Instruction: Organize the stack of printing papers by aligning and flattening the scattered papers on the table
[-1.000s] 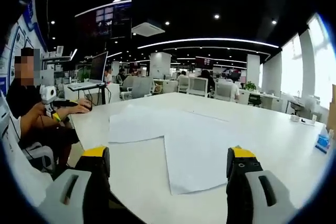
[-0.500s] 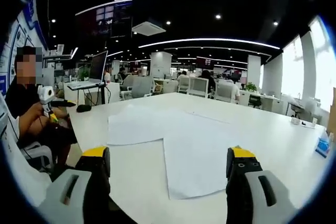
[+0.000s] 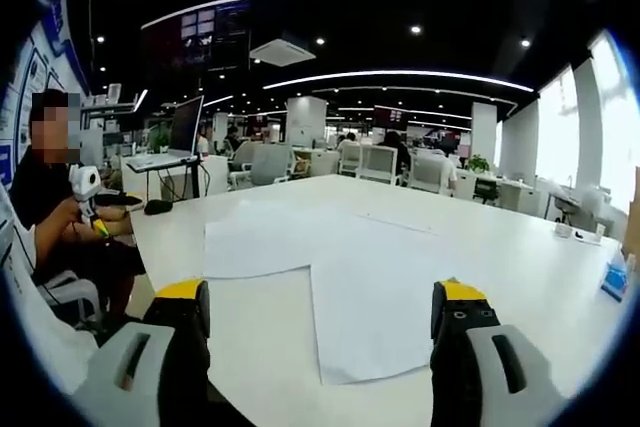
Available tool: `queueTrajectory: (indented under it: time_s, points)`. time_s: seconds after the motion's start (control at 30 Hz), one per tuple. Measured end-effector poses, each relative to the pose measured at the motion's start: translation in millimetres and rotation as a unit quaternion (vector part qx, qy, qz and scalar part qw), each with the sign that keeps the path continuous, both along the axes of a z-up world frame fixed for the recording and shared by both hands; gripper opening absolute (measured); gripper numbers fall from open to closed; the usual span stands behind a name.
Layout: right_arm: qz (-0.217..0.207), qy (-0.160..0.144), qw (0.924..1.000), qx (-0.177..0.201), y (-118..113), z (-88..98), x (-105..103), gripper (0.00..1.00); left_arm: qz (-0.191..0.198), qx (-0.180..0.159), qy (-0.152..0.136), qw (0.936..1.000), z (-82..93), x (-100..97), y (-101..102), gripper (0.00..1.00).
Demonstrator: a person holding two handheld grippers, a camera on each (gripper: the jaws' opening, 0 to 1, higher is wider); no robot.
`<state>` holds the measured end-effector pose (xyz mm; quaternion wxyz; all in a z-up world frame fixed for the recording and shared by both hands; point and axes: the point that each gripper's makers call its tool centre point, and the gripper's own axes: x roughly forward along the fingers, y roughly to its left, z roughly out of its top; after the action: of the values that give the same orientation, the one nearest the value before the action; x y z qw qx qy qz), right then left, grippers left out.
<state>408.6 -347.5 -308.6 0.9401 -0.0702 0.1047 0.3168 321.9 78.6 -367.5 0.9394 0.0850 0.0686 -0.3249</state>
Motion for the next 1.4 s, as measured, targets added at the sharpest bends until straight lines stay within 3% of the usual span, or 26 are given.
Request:
queueTrajectory:
  time_s: [1.4]
  points:
    - [0.003, 0.013, 0.9999, -0.01, 12, -1.5, 12, 0.86, 0.007, -0.001, 0.001, 1.0, -4.3, -2.3, 10, 0.97]
